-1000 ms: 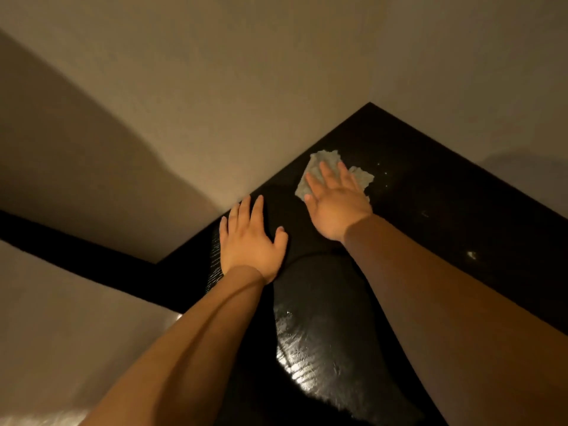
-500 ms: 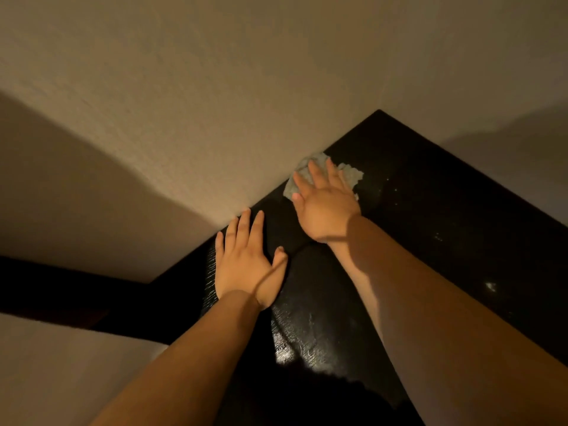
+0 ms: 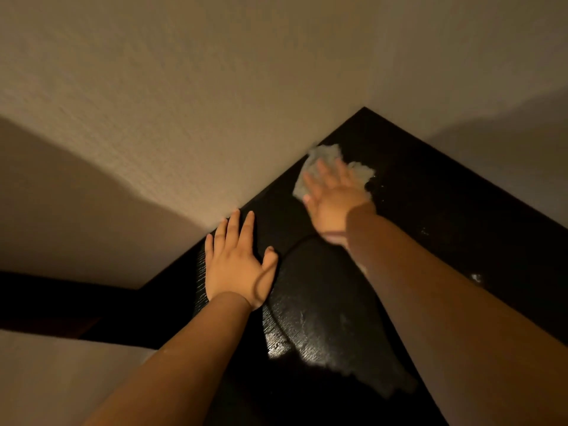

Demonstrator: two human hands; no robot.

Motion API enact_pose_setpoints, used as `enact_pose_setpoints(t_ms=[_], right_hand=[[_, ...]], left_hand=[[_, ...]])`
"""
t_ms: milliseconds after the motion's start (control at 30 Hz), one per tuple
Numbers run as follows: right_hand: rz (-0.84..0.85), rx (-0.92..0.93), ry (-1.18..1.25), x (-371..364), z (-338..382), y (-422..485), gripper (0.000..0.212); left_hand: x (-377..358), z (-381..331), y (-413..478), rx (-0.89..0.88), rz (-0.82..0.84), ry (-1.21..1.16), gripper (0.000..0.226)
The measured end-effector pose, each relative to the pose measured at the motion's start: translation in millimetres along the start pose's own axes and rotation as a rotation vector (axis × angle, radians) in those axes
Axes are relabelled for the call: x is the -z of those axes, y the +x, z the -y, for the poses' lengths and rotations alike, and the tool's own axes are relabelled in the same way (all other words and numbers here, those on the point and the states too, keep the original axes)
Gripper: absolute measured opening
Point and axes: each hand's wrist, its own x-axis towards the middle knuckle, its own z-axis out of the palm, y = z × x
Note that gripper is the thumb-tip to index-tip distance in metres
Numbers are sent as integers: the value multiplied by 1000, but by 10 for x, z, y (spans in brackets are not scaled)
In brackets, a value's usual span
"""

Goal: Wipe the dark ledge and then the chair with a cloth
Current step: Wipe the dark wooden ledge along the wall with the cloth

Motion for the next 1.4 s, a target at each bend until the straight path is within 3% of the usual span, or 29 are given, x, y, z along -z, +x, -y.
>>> enact_pose_setpoints(t_ms=[100,200,300,400,567,667,767,900,967,1033,1133,1200,1400], right_hand=[[-48,222,77,-149,271,-481,61],[-20,330,75,-99,42,-600,58],[-90,94,-4,-20,-446,-326,67],[-58,-159,46,-11,-569,-227,59],[-49,93,108,-144,49,-867,60],[-2,189,133,-74,-134,-1043,57],[-33,68,97,-8,-616,-692,59],[-32,-172,85,124,-926,-321,59],[-80,-158,55,63,-762,-325,61],[-120,-30,92,-46,-479,-464,65],[-45,98,103,-13,-490,-427,64],[-33,68,101,84,-762,-105,72],[-38,-164,144,339,-990,565,58]], left_hand=[[5,10,-15,-17,2,-8,82],[9,5,-13,-16,-7,-14,81],[15,-11,3,-2,-6,-12,80],[18,-34,4,-1,9,0,76],[127,-109,-18,-11,64,-13,72],[204,-381,158,-218,93,-104,73],[170,-733,479,-369,158,-96,74],[46,-860,699,-368,106,-1,74],[-2,-815,714,-383,97,-2,77],[-37,-789,733,-379,92,-19,85],[-46,-811,764,-324,78,-15,96],[-37,-828,763,-299,70,5,96],[-52,-787,791,-324,54,30,94]])
